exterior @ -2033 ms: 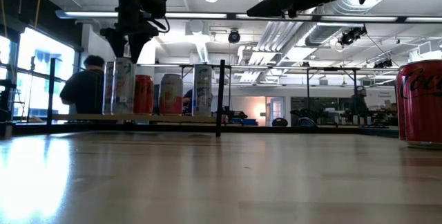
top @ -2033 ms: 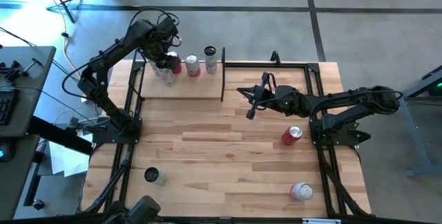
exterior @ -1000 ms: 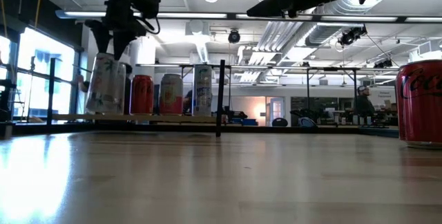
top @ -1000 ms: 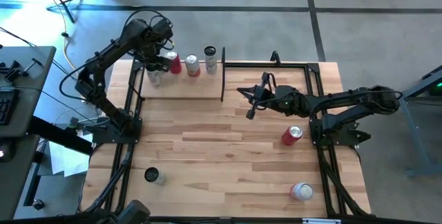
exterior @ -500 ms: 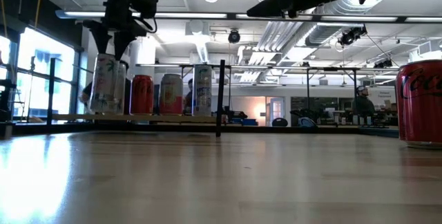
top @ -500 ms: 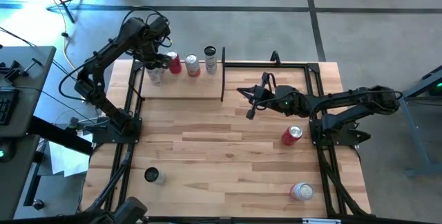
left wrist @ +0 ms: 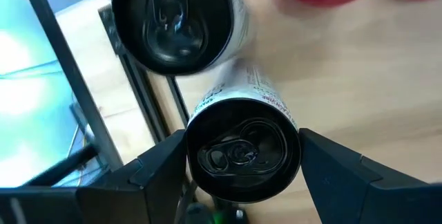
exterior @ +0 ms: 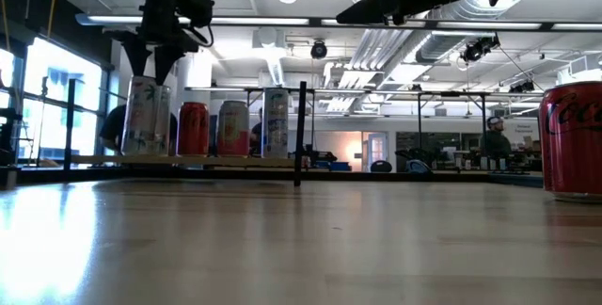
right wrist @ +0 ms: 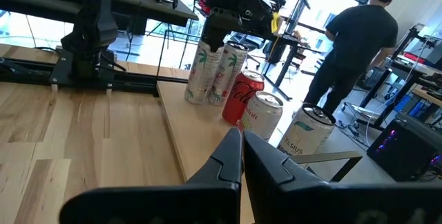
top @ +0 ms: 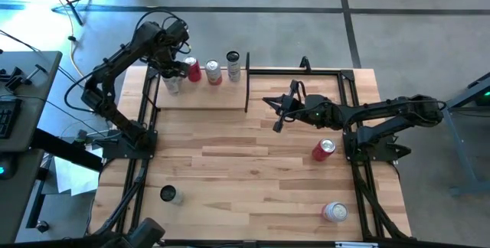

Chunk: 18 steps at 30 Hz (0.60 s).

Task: Place canned beverage on shelf
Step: Put the white-pink soda can on the shelf aligned with the other white-pink soda can

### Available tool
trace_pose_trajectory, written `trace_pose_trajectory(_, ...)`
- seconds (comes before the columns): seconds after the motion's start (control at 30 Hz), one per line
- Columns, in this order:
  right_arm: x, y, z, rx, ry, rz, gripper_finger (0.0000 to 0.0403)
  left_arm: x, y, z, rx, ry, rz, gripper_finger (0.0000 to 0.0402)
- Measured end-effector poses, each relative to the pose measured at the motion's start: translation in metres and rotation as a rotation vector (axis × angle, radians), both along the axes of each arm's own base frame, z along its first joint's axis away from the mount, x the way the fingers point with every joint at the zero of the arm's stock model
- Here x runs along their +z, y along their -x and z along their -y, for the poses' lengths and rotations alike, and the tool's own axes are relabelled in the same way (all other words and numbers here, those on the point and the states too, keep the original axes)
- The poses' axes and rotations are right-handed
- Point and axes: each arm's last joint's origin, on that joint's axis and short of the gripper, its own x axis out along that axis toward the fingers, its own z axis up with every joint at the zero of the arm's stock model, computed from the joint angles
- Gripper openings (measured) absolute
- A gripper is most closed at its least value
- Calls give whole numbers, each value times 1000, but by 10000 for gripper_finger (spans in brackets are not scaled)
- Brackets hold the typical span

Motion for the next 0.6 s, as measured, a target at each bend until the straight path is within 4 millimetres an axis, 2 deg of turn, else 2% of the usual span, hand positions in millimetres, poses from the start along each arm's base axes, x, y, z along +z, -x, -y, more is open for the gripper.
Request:
trace_pose_trajectory(0.2, 0, 0, 0, 0, 0, 0, 0, -10, 0, -1, -17, -4, -5, 241)
trace_pose_trajectory(0.6, 0, 0, 0, 0, 0, 0, 0, 7, 17, 11, 4, -42, 56, 251)
